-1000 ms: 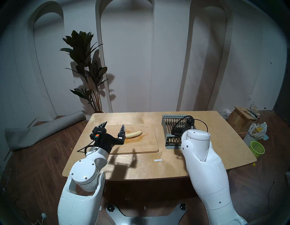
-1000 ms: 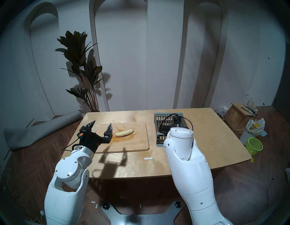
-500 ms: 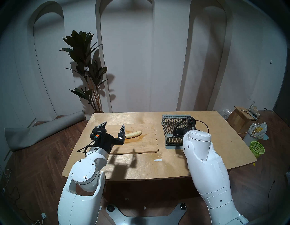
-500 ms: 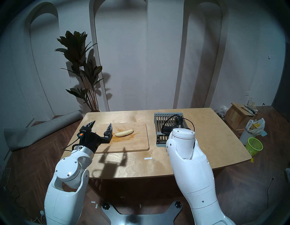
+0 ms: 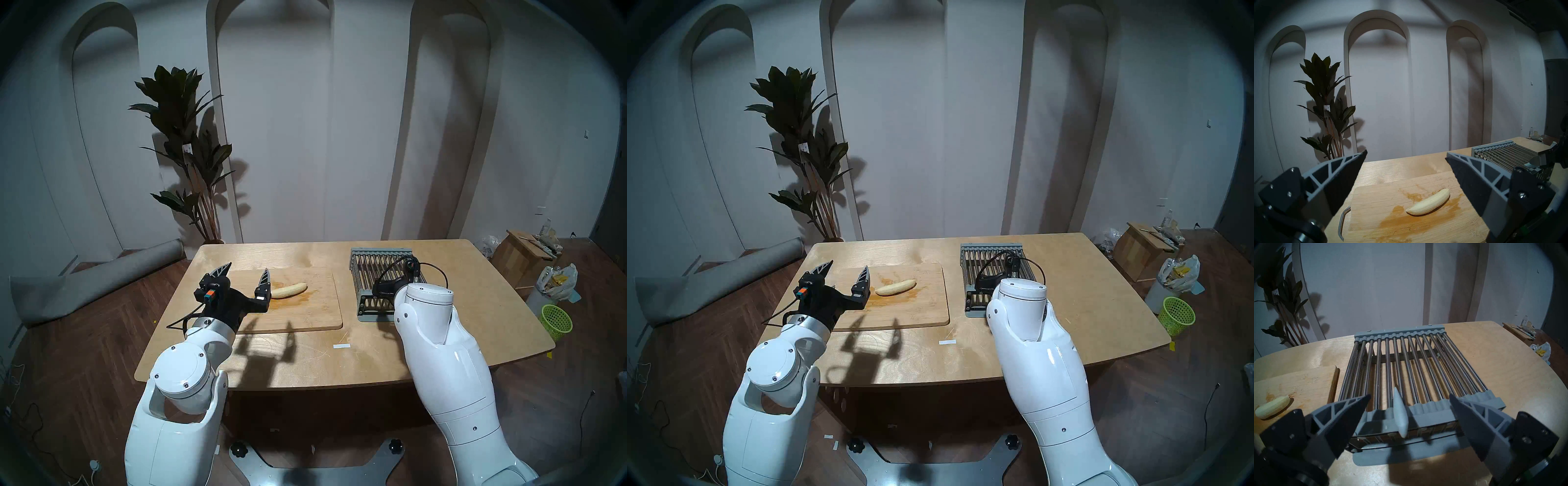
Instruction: Cut the banana into four pieces on the cutting board
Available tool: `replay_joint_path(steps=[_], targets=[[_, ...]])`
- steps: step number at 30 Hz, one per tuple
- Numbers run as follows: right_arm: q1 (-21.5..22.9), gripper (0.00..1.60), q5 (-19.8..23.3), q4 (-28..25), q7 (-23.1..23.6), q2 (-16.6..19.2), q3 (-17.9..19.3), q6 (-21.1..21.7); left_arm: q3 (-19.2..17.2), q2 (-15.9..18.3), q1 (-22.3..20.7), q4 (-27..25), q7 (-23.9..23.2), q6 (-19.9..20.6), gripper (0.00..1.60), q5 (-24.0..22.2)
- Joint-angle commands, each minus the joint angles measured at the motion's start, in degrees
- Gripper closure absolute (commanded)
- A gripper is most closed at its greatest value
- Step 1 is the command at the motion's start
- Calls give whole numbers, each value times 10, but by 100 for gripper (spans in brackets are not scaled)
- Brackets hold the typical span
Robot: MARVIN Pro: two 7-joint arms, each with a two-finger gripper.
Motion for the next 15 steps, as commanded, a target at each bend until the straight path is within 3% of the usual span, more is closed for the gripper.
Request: replay_joint_path(steps=[1,15], targets=[[16,0,-2,-3,5,4,0,-6,0,0,-3,-12,-1,-2,0,0],[29,0,-7,11,16,5,-7,-11,0,0,-3,-12,-1,-2,0,0]])
